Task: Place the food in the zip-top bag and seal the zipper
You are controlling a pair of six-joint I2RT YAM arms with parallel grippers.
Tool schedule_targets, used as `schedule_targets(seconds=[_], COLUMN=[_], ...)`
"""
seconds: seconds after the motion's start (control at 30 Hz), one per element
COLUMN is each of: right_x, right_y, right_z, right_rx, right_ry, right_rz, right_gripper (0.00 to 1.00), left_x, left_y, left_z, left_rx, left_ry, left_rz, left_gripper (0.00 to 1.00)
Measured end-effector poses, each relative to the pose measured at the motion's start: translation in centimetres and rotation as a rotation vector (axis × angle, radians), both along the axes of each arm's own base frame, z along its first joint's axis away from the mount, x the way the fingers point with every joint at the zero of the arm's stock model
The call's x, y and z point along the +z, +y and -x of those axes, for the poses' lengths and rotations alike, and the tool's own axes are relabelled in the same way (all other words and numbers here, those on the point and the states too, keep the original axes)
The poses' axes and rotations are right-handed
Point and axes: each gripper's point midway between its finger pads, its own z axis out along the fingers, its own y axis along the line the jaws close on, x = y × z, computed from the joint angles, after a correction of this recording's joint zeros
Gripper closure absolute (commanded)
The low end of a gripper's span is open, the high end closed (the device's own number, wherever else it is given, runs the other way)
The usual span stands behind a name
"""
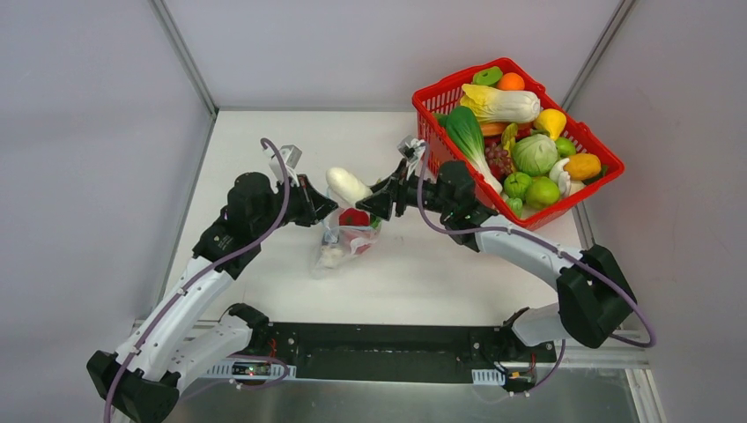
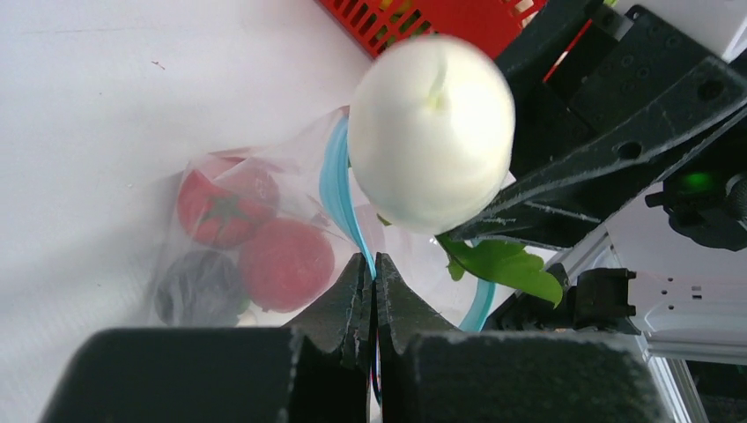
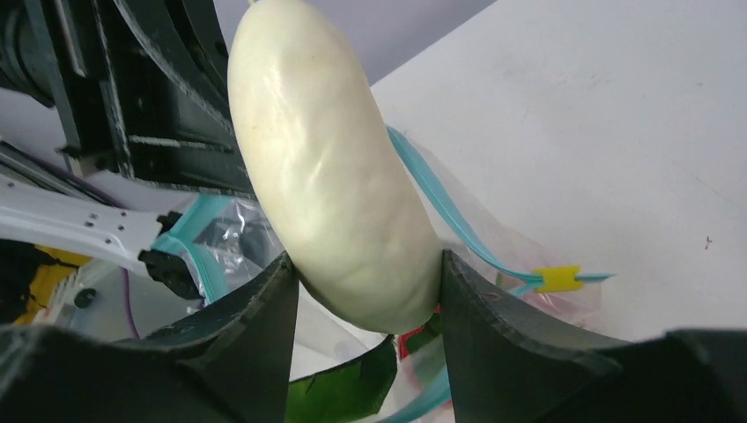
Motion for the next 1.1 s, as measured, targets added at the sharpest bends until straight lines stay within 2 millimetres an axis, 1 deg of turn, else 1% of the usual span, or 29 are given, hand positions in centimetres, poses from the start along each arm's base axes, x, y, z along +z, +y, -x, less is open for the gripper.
schedule_targets(seconds=[0.07,0.2,0.27,0.3,0.47,0.53,0.6,0.7,0.87,0.97,1.0,1.07,1.1], right_x=[-0.8,-2.1,-2.4,-2.5,-3.1,-2.9,-2.4,-1.1,0.4,1.0,1.3,1.7,2.0], right_y=[-0.4,-1.0,-1.2,-1.4,-1.8,-2.0,-2.2,-2.6,-2.8,-2.7,-2.7,-2.7,-2.7], right_z=[0.6,1.1,1.1,1.2,1.7,1.9,2.1,2.4,2.6,2.7,2.7,2.7,2.7], right_rx=[0.023,0.055,0.06,0.063,0.08,0.086,0.084,0.076,0.064,0.058,0.057,0.051,0.046], right_ry=[-0.019,-0.042,-0.053,-0.054,-0.037,-0.034,-0.039,-0.058,-0.055,-0.036,-0.033,-0.023,-0.016], right_rz=[0.054,0.157,0.187,0.199,0.244,0.248,0.243,0.222,0.188,0.162,0.154,0.137,0.127], right_gripper=[0.62,0.49,0.44,0.37,0.18,0.14,0.13,0.13,0.21,0.31,0.36,0.44,0.5], left_x=[0.1,0.2,0.1,0.1,0.1,0.0,0.1,0.0,0.0,0.0,0.0,-0.4,-0.8], left_y=[0.2,0.6,0.6,0.6,0.6,0.6,0.6,0.7,0.7,0.7,0.8,1.1,1.5], left_z=[0.0,-0.2,-0.2,-0.2,-0.2,-0.2,-0.3,-0.3,-0.3,-0.3,-0.4,-0.5,-0.6], left_rx=[0.012,0.035,0.037,0.038,0.039,0.039,0.041,0.044,0.045,0.047,0.05,0.07,0.091], left_ry=[-0.006,-0.014,-0.012,-0.011,-0.01,-0.009,-0.01,-0.01,-0.01,-0.01,-0.01,-0.004,0.006], left_rz=[-0.001,-0.005,-0.006,-0.006,-0.004,-0.005,-0.005,-0.006,-0.006,-0.008,-0.01,-0.027,-0.044], left_gripper=[1.0,1.0,1.0,1.0,1.0,1.0,1.0,1.0,1.0,1.0,1.0,1.0,1.0])
